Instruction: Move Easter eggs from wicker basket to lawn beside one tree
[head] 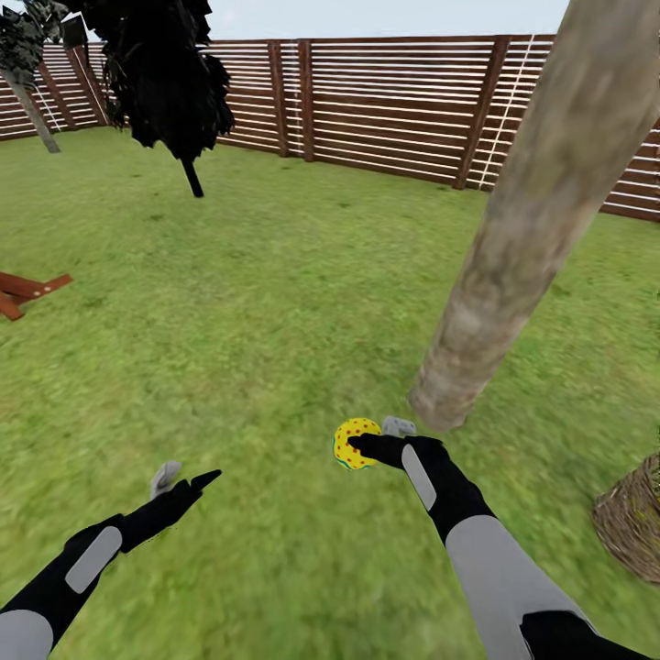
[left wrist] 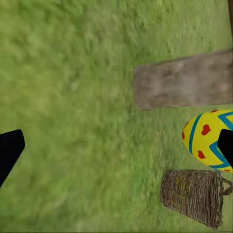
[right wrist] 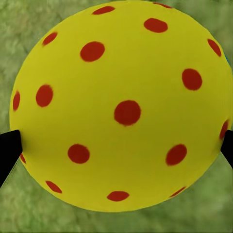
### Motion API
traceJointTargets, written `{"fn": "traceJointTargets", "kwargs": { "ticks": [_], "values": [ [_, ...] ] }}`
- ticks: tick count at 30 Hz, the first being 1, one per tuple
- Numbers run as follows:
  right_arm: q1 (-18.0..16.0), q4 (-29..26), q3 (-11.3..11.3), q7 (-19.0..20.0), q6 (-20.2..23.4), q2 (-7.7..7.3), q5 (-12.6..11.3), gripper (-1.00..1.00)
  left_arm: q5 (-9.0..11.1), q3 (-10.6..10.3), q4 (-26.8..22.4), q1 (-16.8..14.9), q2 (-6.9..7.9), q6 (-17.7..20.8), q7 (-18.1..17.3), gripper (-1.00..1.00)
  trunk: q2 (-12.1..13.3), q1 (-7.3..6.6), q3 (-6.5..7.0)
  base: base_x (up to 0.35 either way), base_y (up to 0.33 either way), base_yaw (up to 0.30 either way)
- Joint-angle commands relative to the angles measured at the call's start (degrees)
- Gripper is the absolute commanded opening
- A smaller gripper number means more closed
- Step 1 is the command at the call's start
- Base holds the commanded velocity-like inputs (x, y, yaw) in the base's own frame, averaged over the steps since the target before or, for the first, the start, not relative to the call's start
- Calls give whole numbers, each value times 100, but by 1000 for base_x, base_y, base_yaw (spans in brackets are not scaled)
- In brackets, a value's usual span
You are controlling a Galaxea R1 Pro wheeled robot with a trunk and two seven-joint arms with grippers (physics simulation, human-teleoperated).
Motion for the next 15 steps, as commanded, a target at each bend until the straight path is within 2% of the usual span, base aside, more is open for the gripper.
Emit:
{"fn": "traceJointTargets", "kwargs": {
  "ticks": [1,5,9,15],
  "values": [
    [-3,-2,-5,6,28,2,-4,-100,60,-20,0,-2,7,36,0,100,-2,2,0,214,245,-224],
    [-3,1,-13,6,28,2,-4,-100,60,-17,4,-2,7,37,2,100,-2,2,15,216,245,-199],
    [-3,2,-14,-8,28,2,-4,-100,60,-17,10,-2,7,24,9,100,-2,2,16,253,207,-26],
    [-3,10,-22,-15,35,-6,5,-100,60,-17,17,-2,7,15,18,100,-2,2,16,321,27,-1]
  ]
}}
